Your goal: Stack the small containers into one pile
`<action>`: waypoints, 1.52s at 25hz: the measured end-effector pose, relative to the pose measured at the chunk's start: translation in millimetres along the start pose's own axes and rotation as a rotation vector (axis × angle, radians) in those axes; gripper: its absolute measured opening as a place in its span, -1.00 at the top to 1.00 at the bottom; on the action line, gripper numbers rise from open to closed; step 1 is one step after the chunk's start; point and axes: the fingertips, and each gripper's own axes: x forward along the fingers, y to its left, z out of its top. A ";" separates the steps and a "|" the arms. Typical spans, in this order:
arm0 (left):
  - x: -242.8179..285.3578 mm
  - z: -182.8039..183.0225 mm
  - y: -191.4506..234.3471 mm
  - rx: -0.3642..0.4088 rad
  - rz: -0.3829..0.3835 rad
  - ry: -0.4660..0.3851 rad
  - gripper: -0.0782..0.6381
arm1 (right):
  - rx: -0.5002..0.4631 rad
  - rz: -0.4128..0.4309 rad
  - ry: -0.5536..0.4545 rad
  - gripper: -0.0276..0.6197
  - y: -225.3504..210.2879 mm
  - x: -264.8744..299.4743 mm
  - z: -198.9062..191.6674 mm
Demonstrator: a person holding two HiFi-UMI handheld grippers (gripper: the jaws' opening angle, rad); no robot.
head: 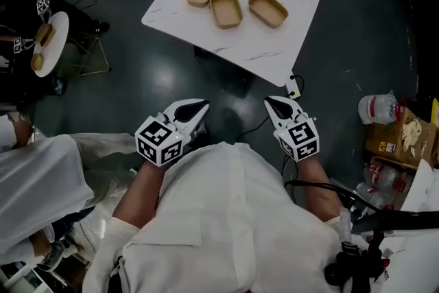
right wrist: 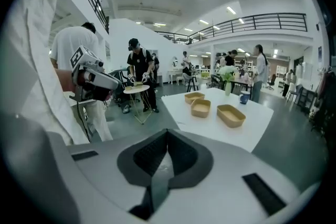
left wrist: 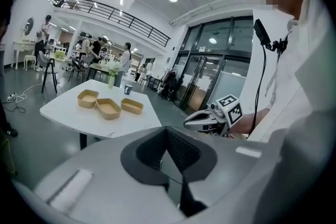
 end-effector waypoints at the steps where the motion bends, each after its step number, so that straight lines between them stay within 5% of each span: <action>1: -5.6 2.4 14.3 0.001 -0.004 -0.001 0.76 | -0.005 -0.014 0.005 0.90 -1.2 14.2 7.4; 9: -48.5 14.4 100.9 0.035 -0.043 0.024 0.76 | 0.015 -0.100 0.038 0.77 -19.9 128.1 58.6; 11: -58.6 12.4 118.7 0.019 -0.031 0.023 0.76 | 0.020 -0.105 0.052 0.62 -22.1 156.3 67.1; 20: -73.9 31.6 172.8 -0.057 0.067 -0.044 0.76 | -0.073 -0.156 0.152 0.62 -72.2 273.3 101.0; 29: -63.6 58.2 214.1 -0.088 0.169 -0.046 0.76 | -0.029 -0.205 0.253 0.59 -142.0 363.9 86.2; 38: -47.2 78.1 230.6 -0.059 0.189 -0.012 0.76 | 0.033 -0.217 0.333 0.67 -159.6 395.6 76.4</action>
